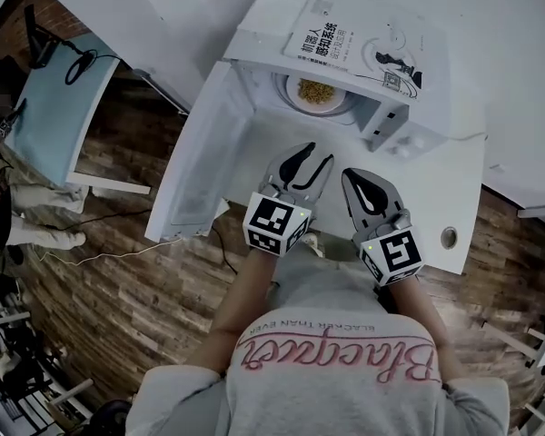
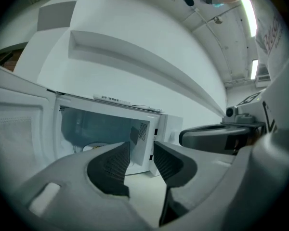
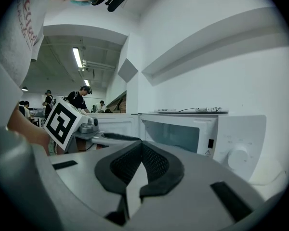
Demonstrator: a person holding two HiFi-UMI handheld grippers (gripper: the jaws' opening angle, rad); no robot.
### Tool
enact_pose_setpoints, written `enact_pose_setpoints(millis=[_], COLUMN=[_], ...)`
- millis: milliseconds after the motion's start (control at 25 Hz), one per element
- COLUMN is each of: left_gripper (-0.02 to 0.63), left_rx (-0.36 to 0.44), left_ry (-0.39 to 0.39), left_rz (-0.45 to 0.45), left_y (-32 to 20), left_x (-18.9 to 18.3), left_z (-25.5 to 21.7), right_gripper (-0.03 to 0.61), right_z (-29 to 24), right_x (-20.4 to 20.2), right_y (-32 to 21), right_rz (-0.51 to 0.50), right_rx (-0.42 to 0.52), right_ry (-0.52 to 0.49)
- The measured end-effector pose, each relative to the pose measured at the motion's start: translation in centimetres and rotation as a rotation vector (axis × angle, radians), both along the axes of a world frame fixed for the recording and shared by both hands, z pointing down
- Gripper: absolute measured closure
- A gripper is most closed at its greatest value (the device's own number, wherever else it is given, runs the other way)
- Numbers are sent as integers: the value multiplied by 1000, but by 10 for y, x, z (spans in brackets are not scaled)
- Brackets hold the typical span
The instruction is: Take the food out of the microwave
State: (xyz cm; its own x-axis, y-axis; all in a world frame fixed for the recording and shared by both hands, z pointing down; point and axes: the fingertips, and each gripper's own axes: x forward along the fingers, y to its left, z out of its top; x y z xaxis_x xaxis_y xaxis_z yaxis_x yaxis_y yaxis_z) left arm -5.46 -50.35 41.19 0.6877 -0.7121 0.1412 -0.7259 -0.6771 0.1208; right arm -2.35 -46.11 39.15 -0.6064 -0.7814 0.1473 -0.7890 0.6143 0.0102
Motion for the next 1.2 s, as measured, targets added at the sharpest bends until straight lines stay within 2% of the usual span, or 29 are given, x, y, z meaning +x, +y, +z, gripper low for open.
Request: enact_pose_setpoints(millis=[120,240,440,640,880,1040,1200], left_gripper=[459,459,454,379,335,333,333], left_rx=[-67,-177,-411,-589,-731,-857,-879], left_ry=[43,109,290,457,592,720,778], left_rz=[-31,-108,-280,-411,-489,-512,-546], left_y=[-13,-32,-70,-103,-131,-138,-148], left_x=[-5,-14,-34,-45,-46,-40,-40], left_z=[14,33,70,100,127,144,149], right_gripper=[568,569,568,568,568,568,568], right_z=[7,14,23,37,55,63,67], right_x=[-1,0,4,2,0,-4,-7], right_y=[-9,-19,-39,-49,-57,-58,-57], right_rz=[-6,-15,-17,-48,-72,-90,-104], right_rx=[-17,-33,-64,-97,-132,-137,-143], right_ry=[2,-6,-21,-18,-12,-4,4])
